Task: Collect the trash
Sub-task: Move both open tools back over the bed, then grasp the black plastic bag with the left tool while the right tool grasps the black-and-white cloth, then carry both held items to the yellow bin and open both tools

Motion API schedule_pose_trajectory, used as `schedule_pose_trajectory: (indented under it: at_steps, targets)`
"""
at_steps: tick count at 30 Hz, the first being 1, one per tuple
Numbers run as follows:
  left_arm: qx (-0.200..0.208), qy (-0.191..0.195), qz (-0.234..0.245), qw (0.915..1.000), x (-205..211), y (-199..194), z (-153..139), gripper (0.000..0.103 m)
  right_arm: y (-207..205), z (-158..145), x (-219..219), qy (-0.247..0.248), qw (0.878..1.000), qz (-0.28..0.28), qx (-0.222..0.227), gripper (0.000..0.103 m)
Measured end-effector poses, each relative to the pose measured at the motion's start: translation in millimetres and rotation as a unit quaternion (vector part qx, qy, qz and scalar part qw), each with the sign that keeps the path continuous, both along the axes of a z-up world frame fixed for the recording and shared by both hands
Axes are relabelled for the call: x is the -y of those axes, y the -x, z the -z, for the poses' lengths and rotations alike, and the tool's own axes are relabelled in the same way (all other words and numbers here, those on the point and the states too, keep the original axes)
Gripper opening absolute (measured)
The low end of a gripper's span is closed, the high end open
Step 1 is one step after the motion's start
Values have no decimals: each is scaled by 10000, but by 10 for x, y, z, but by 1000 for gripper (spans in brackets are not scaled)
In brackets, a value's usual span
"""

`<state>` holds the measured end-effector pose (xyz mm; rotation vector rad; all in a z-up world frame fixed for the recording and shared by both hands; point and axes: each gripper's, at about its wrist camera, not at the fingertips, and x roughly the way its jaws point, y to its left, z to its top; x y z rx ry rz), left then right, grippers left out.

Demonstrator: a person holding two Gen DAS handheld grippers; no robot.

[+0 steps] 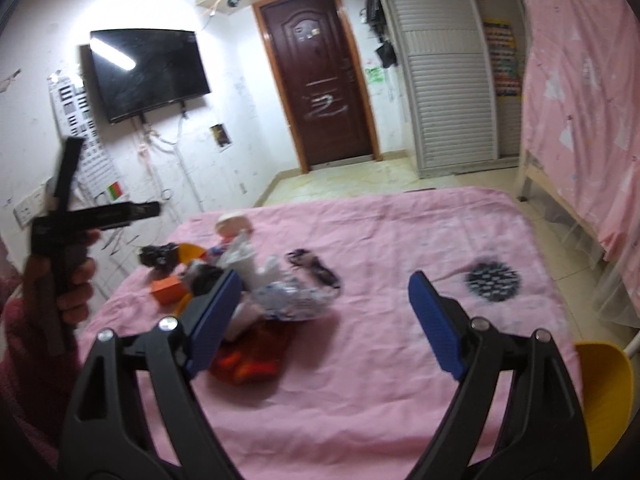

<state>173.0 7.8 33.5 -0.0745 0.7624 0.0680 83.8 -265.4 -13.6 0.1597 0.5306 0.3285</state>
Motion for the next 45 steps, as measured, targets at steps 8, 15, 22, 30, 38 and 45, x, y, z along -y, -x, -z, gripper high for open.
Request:
schedule_pose_trajectory:
  at_steps: [8, 15, 22, 30, 38, 45]
  targets:
    - [-648, 243, -134, 9975, -294, -199, 473, 79, -22, -10, -619, 430, 9961, -764, -2, 82]
    - [-1000, 269, -34, 9946, -295, -292, 718, 74, -205, 47, -1062, 950, 9903, -1013, -8, 81]
    - [-985, 64, -45, 9951, -256, -280, 813, 29, -426, 173, -1217, 1302, 9859, -996, -341, 55]
    - [-731, 224, -140, 9970, -309, -185, 724, 23, -448, 165, -1163, 1242, 9881, -855, -303, 40]
    - [-265, 163, -171, 9994, -241, 47, 375, 23, -291, -102, -1004, 719, 9938, -838, 92, 40]
    - [34, 186, 9, 9998, -86, 238, 92, 23, -160, -199, -853, 619, 9951, -718, 277, 41]
